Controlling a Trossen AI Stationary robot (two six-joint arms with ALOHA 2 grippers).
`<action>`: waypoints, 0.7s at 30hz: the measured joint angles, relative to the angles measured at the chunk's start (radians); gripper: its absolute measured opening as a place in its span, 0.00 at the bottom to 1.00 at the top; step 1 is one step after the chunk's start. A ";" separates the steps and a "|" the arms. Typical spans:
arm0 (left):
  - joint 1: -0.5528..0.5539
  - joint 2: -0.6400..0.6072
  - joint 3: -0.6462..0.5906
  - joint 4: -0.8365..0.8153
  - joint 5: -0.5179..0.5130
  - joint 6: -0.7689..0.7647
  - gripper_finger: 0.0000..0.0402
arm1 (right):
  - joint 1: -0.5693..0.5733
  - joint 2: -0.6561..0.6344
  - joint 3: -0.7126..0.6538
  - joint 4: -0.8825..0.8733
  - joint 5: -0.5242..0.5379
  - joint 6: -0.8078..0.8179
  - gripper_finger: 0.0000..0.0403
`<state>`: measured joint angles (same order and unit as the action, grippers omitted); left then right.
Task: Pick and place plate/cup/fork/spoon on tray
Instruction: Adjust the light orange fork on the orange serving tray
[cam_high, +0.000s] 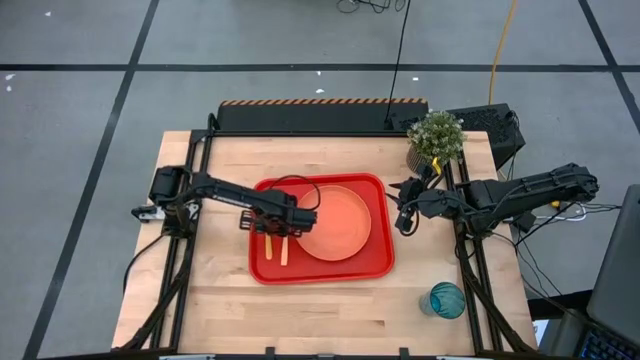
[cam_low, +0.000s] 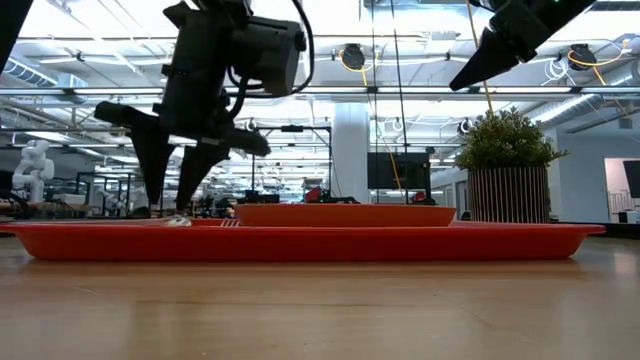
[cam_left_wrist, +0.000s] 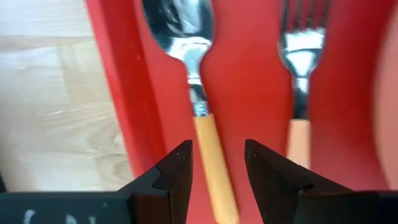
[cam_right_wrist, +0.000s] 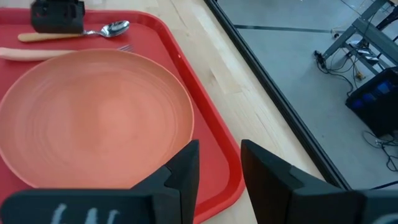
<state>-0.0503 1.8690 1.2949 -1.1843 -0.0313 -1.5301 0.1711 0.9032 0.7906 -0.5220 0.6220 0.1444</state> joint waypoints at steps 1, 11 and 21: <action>-0.005 0.000 0.005 0.004 0.000 0.000 0.37 | 0.000 0.000 0.000 -0.005 0.000 0.000 0.27; -0.080 0.000 0.024 0.146 -0.071 -0.050 0.37 | 0.000 0.000 0.000 -0.014 0.000 0.000 0.27; -0.121 0.011 0.024 0.148 -0.112 -0.143 0.37 | 0.000 0.000 0.000 -0.008 0.000 0.000 0.27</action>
<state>-0.1716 1.8803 1.3186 -1.0367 -0.1435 -1.6727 0.1711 0.9035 0.7906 -0.5303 0.6224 0.1440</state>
